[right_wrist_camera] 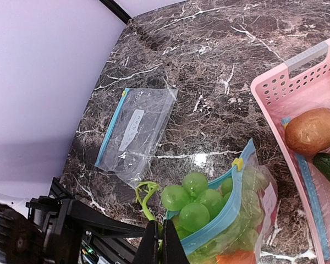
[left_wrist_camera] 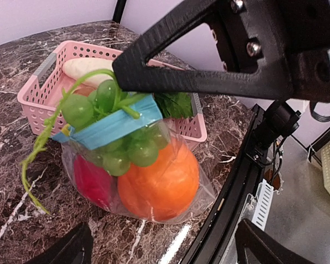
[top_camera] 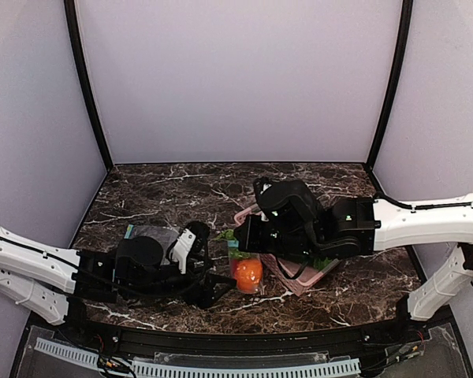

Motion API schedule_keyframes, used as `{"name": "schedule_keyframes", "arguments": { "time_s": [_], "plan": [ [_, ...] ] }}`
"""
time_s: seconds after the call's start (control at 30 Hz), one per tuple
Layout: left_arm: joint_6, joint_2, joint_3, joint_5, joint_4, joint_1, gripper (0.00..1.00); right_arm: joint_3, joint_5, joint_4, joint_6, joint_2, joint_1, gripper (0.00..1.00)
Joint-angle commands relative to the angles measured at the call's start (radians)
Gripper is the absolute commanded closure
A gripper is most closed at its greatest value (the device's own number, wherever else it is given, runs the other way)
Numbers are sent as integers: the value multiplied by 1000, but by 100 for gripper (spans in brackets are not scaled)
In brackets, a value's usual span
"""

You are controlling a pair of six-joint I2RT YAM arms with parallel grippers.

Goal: Place the food in the zip-top bag and seal the zipper
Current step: Pick up the fake fruit from the zipper food storage bag.

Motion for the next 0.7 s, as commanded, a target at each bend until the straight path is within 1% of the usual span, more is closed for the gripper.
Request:
{"name": "schedule_keyframes", "arguments": {
  "time_s": [0.0,0.1,0.27,0.4,0.53,0.67],
  "plan": [
    [17,82,90,-66,67,-29,10,11,62,-32,55,-14,-5,100],
    [-18,134,121,-133,55,-56,9,23,82,-66,73,-8,-3,100],
    [-119,166,90,-259,62,-58,9,19,74,-66,83,-4,-3,100],
    [-115,183,81,-294,64,-58,8,10,77,-70,106,-3,-4,100],
    [-111,217,98,-299,70,-58,8,11,80,-69,132,12,-2,100],
    [-141,243,100,-313,76,-58,4,17,87,-68,165,33,5,100]
  ]
}}
